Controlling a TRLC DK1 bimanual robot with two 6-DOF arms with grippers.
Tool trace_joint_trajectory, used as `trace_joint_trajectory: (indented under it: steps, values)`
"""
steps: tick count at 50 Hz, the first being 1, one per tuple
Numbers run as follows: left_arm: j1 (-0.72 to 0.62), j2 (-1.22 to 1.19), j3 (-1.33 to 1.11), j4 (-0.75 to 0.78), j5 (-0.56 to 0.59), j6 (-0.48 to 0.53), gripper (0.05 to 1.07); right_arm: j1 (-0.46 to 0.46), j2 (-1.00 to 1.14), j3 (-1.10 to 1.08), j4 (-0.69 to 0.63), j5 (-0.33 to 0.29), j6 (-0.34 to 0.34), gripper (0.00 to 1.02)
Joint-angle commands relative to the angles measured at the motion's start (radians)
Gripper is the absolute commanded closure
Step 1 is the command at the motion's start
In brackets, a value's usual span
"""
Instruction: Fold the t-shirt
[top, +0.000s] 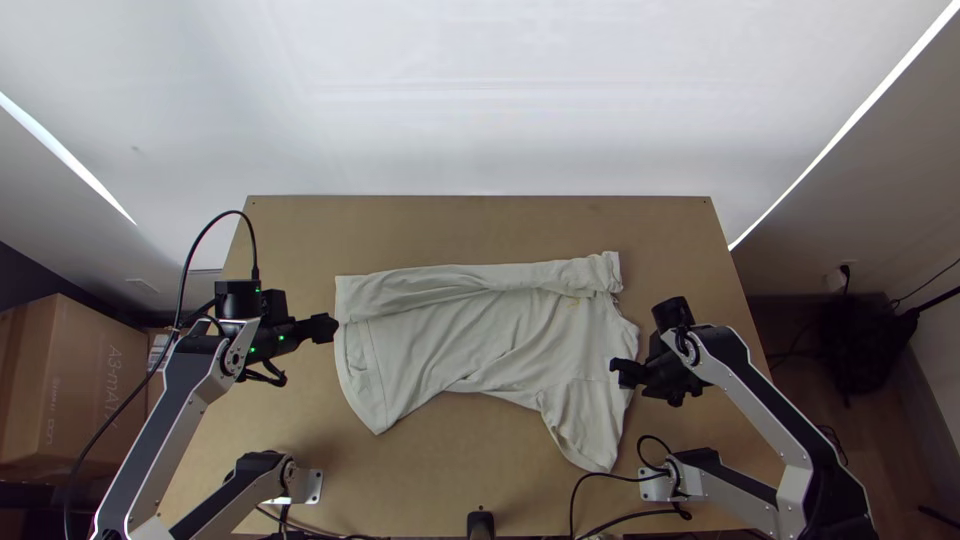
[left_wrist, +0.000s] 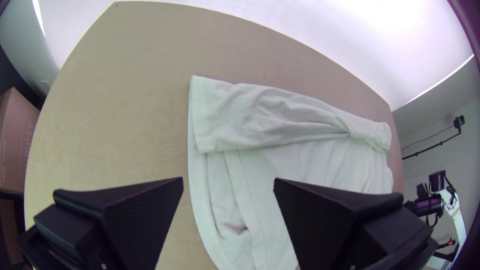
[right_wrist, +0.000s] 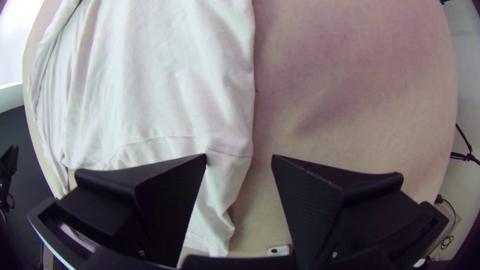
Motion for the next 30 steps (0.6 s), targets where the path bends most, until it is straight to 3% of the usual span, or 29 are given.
trace_joint_trajectory:
  steps: [1, 3, 7, 14, 20, 30]
  values:
    - [0.001, -0.002, 0.028, -0.028, 0.006, 0.006, 0.13, 0.010, 0.034, -0.026, 0.002, -0.002, -0.005, 0.64]
    - [-0.009, 0.000, 0.030, -0.059, 0.006, 0.029, 0.13, 0.010, 0.045, -0.030, 0.014, -0.004, -0.003, 0.82]
    - [-0.042, 0.009, 0.030, -0.160, 0.008, 0.112, 0.13, 0.009, 0.054, -0.027, 0.016, -0.002, -0.005, 1.00]
    - [-0.131, 0.032, 0.018, -0.364, 0.005, 0.228, 0.13, 0.000, 0.047, -0.021, 0.016, -0.002, -0.005, 1.00]
    - [-0.223, 0.061, 0.018, -0.490, 0.005, 0.227, 0.13, -0.010, 0.042, -0.020, 0.016, -0.002, -0.005, 1.00]
    - [-0.388, 0.081, 0.015, -0.501, 0.003, 0.181, 0.13, -0.011, 0.042, -0.004, 0.016, -0.002, -0.003, 1.00]
